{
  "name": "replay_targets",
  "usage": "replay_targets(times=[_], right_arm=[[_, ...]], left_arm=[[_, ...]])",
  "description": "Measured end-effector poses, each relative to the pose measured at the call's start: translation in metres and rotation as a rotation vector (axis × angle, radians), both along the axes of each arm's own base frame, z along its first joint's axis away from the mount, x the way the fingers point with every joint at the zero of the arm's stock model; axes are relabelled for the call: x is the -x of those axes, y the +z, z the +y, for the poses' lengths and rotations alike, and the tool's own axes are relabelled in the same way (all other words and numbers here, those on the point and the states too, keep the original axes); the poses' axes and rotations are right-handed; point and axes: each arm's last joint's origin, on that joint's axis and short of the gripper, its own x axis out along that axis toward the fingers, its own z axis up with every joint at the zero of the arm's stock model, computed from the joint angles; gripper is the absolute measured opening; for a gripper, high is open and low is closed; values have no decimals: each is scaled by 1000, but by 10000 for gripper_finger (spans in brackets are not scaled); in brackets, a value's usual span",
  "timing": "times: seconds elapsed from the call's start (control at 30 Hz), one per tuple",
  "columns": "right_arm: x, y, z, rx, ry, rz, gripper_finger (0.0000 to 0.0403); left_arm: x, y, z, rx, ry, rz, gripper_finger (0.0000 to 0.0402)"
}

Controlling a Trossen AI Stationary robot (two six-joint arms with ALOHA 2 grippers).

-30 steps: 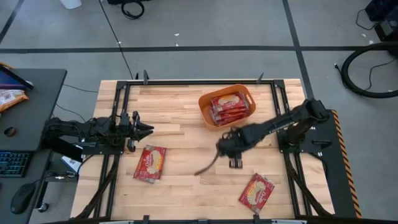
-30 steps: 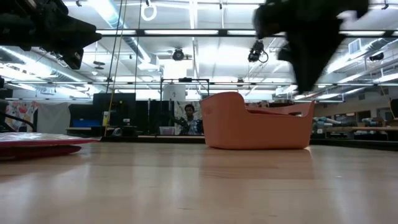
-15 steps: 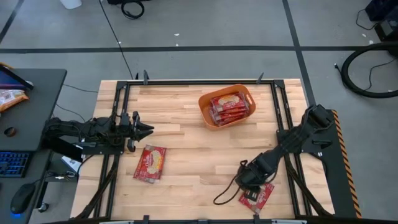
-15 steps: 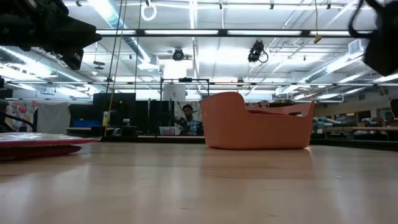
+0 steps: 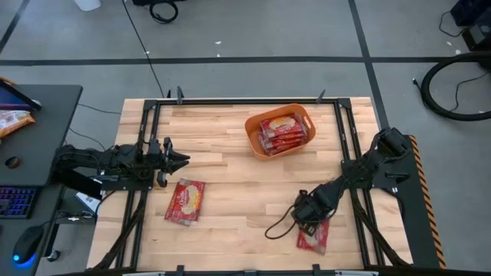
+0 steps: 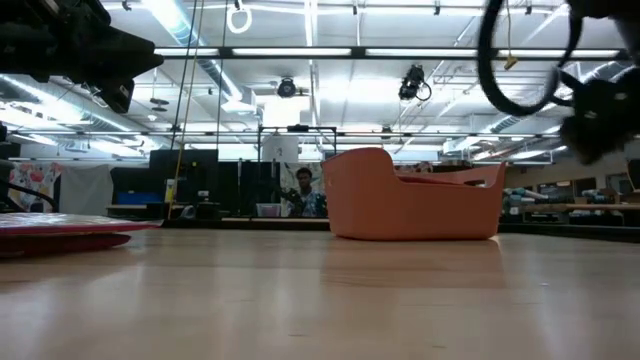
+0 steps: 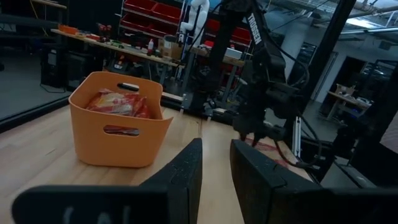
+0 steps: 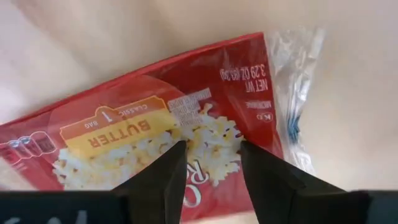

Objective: Sort popcorn bags into baskets
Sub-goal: Put the popcorn pack into the orange bin

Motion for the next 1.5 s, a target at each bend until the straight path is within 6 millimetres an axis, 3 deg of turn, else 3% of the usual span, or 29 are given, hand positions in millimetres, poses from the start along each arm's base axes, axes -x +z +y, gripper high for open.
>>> replay_targets(times=[0.33, 0.5, 0.63, 0.77, 0.9, 1.13, 1.5], right_arm=[[-41, 13, -41, 519, 459, -326, 157], [-63, 39, -39, 651, 646, -417, 157], [-77, 54, -34, 664, 614, -522, 157], [-86, 54, -25, 634, 541, -634, 157], [-93, 32, -8, 608, 576, -642, 157], [-86, -2, 11, 548, 587, -542, 157], [-28, 0, 12, 603, 628, -97, 157]], left_arm=[[0, 0, 0, -1, 0, 0, 87], [0, 0, 0, -1, 0, 3, 87], [0, 0, 0, -2, 0, 3, 87], [0, 0, 0, -1, 0, 3, 87], [0, 0, 0, -1, 0, 2, 87], [0, -1, 0, -2, 1, 9, 87], [0, -1, 0, -1, 0, 9, 87]])
